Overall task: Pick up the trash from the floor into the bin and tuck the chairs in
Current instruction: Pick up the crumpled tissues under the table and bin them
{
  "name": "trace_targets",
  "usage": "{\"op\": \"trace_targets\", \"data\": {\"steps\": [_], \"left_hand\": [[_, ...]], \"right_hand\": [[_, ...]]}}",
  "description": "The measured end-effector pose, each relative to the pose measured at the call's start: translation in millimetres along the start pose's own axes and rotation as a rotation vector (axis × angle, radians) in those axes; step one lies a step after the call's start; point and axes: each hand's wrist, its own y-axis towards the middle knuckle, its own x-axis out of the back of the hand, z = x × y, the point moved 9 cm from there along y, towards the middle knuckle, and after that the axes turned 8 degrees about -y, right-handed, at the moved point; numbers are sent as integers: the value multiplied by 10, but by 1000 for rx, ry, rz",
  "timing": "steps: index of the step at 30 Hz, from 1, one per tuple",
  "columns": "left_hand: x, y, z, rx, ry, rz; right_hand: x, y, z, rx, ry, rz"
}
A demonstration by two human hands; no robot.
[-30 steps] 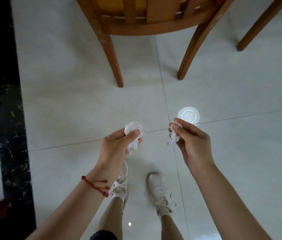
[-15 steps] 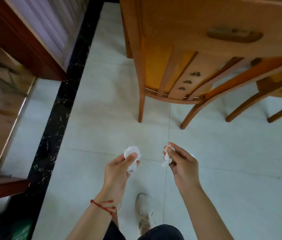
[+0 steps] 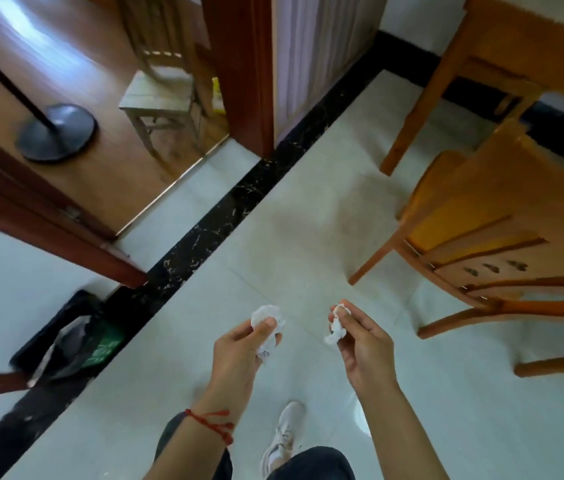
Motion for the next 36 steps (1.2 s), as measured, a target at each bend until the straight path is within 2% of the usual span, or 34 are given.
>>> {"op": "trace_targets", "data": {"steps": [4,10,24,29,36], "left_hand": [[520,-101,-304,-61,-56,-75],[1661,-295,-718,-140,-252,-212],[4405,-417,-1796,-228,-482,-429],[4951,-297,-1949,-245,-468,-478],[5356,162,-1763,-194,-410,-551]], "right_hand": [[-606,-155,-156,-22,-84,91],[-1719,-537,-678,-47,-227,250],[-3894,-1507,-2475,-119,-525,436],[-4384,-1524,-2938,-140,-596,466],[-4745,-1020,-3479,-158,-677,455]]}}
